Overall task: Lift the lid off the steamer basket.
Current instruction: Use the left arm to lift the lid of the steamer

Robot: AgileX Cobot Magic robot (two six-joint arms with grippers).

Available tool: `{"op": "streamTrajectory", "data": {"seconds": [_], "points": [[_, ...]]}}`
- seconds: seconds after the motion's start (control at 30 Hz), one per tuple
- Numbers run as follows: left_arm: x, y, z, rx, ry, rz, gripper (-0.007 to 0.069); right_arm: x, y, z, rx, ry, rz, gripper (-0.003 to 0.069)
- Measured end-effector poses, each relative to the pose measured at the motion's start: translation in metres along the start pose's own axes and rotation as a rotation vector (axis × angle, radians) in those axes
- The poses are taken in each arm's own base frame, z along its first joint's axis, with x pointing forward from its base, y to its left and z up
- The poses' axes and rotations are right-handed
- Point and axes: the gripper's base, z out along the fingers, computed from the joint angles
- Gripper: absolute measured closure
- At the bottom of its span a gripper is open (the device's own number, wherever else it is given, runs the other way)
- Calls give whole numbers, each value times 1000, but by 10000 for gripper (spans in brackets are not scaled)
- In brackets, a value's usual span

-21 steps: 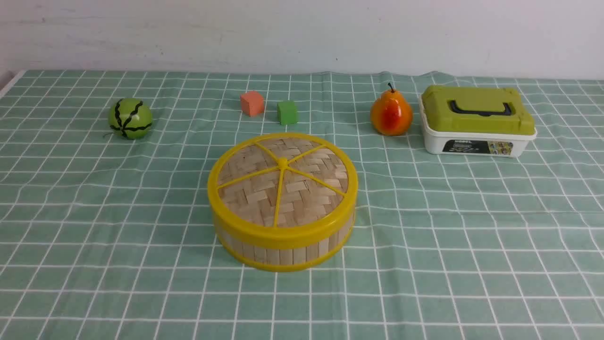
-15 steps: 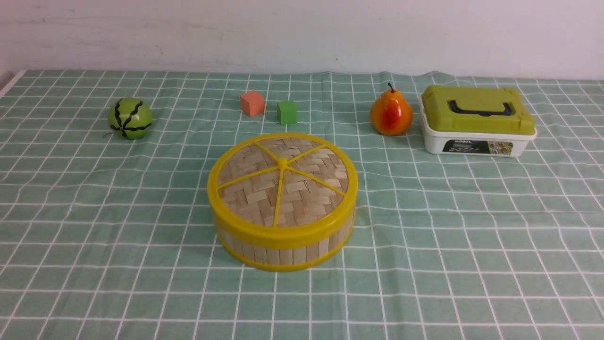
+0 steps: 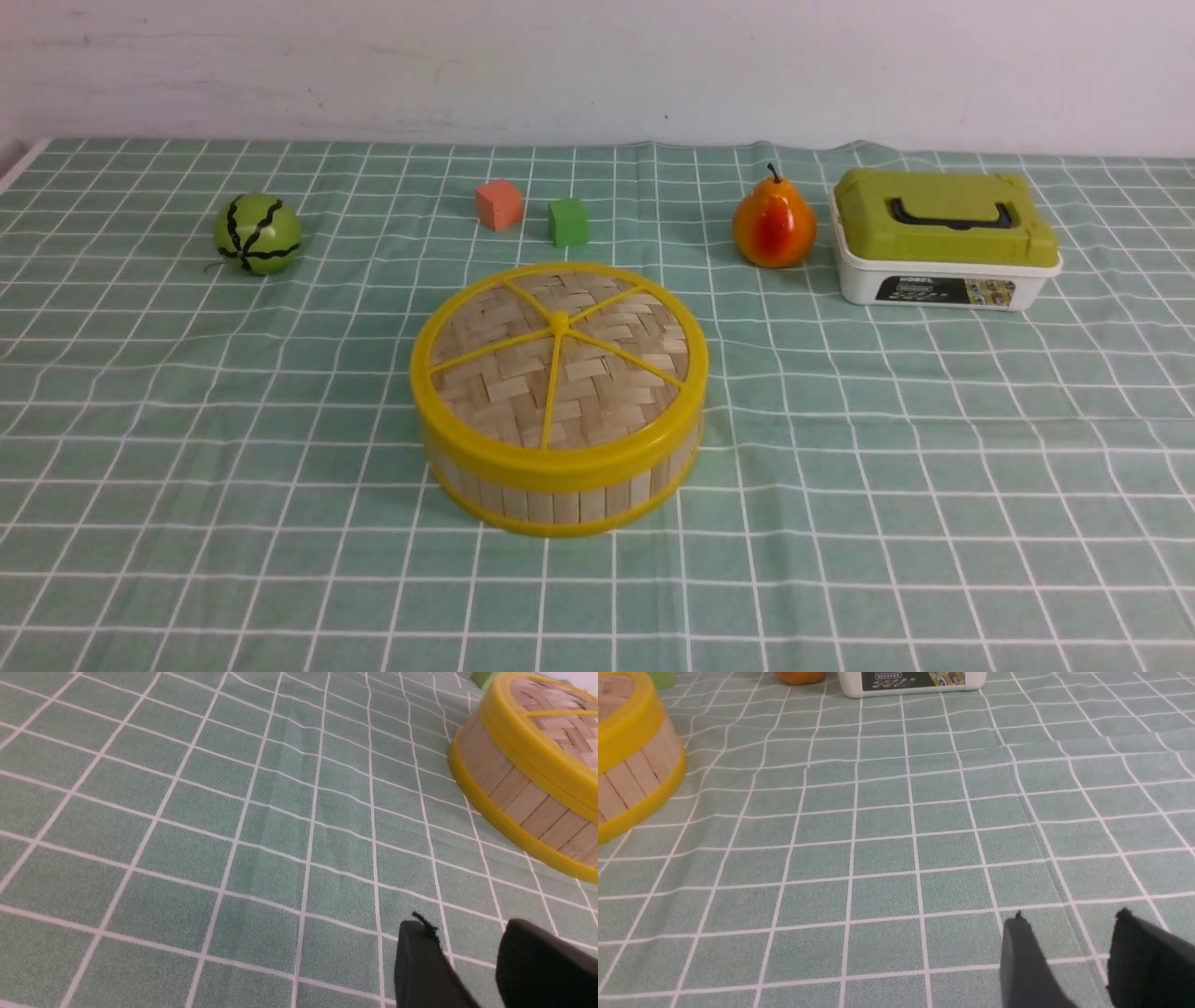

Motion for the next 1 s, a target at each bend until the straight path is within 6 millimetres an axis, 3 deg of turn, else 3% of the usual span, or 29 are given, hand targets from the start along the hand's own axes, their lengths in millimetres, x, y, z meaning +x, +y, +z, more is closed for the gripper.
{"op": "streamTrajectory", "data": {"seconds": [0.83, 1.0], "points": [[-1, 1, 0, -12, -6, 31, 386, 0, 0, 0, 0, 0, 0, 418], [0, -5, 0, 51, 1, -221, 386, 0, 0, 0, 0, 0, 0, 418]]}}
